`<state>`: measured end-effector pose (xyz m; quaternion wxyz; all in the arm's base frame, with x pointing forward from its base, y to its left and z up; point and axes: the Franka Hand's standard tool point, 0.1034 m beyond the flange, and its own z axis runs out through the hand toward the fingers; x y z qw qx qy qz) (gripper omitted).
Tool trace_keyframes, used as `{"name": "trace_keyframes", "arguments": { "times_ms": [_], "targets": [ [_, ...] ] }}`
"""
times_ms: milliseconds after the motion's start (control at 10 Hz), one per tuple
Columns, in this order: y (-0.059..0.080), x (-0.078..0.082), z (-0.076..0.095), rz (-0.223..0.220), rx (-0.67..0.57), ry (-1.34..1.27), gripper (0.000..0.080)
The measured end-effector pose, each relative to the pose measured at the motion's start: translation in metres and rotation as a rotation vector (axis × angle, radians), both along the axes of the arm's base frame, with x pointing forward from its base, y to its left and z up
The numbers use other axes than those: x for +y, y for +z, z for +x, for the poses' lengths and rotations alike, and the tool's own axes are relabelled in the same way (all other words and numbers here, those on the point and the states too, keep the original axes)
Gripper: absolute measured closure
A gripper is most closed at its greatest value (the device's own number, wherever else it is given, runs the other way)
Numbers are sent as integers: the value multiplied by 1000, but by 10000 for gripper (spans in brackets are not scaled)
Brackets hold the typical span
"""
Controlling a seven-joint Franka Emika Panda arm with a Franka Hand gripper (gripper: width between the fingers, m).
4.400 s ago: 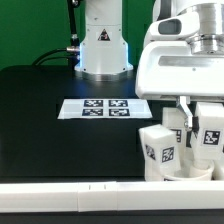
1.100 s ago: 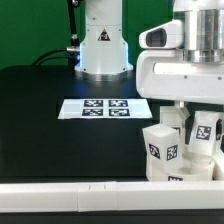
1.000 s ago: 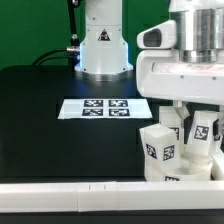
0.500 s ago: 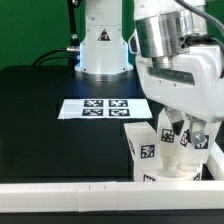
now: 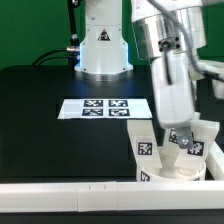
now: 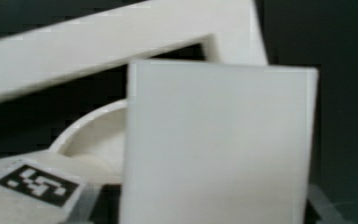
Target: Assemble stool
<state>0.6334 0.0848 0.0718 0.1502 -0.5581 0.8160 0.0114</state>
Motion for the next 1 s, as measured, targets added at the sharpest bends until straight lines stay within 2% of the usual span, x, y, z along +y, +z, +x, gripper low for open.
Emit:
{"name": "trace_keyframes", "arguments": {
  "times_ms": [600,800,900,1000],
  "targets": [
    [-3,6,3,110,50,-485,466],
    [-4,13,3,80,18,-405,466],
    [-4,12,4,76,17,-399,383],
    [-4,12,4,68,11,-372,250]
  ]
}}
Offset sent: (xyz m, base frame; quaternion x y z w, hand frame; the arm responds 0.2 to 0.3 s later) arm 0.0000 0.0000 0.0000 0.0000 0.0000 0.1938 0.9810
